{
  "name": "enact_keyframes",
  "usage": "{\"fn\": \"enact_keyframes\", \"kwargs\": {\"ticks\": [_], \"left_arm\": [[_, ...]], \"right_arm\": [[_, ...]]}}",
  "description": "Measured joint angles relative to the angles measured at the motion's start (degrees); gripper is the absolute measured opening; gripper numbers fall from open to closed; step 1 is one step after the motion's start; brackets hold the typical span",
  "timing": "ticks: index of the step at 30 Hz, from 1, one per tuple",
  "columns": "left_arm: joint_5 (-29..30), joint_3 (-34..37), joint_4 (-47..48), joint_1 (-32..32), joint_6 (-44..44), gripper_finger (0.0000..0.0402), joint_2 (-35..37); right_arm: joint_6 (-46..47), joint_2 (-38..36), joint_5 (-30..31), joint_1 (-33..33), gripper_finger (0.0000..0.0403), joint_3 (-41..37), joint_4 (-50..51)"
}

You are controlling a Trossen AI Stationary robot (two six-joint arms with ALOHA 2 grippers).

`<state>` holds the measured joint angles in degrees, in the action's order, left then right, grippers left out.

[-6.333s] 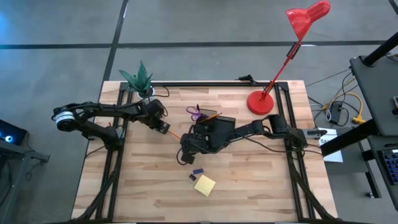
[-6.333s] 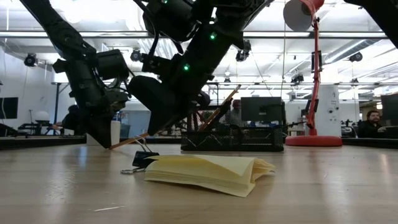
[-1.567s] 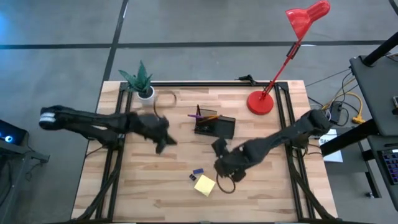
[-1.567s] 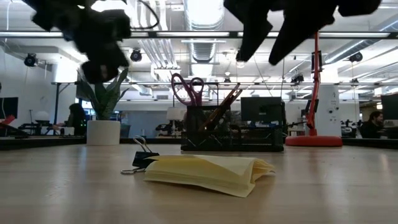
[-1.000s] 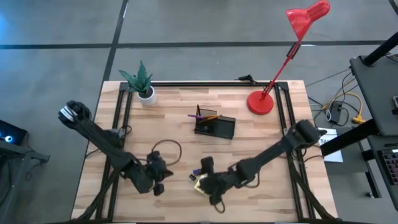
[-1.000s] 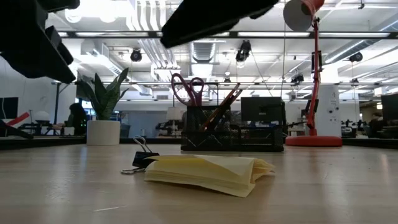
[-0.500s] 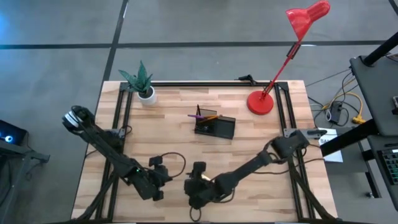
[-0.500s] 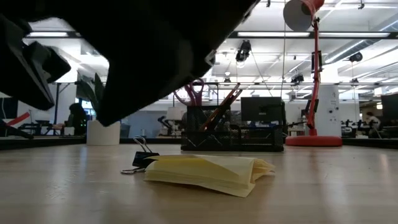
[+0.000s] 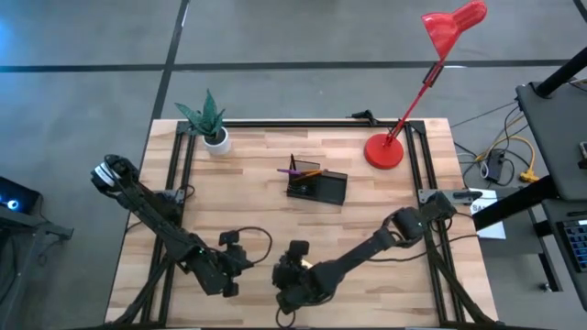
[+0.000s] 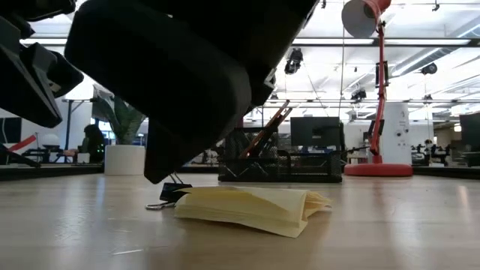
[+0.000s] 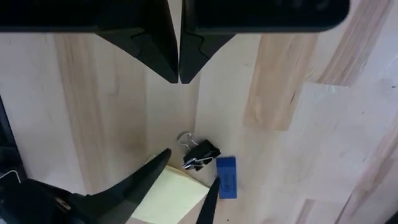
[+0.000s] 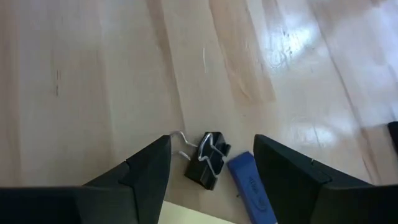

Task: Pick and place office supplies into organizer
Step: Put the black binder clip into the black desk organizer

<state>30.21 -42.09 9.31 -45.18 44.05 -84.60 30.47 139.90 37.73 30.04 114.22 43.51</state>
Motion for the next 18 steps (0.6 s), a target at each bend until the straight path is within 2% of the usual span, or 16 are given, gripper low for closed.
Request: {"fn": "enact_keyframes", "kwargs": {"ticks": [6,18], "left_arm": [[0.2,0.2,-0.9,0.0,0.0,0.0,0.0],[1.6,0.3,-1.2,0.1,0.0,0.0,0.0]], "right_arm": [[3.3,0.0,-3.6,-0.4,0.0206,-1.3,-0.1],[3.0,0.0,-3.7,-1.1,0.0111,-2.0,-0.4]]}}
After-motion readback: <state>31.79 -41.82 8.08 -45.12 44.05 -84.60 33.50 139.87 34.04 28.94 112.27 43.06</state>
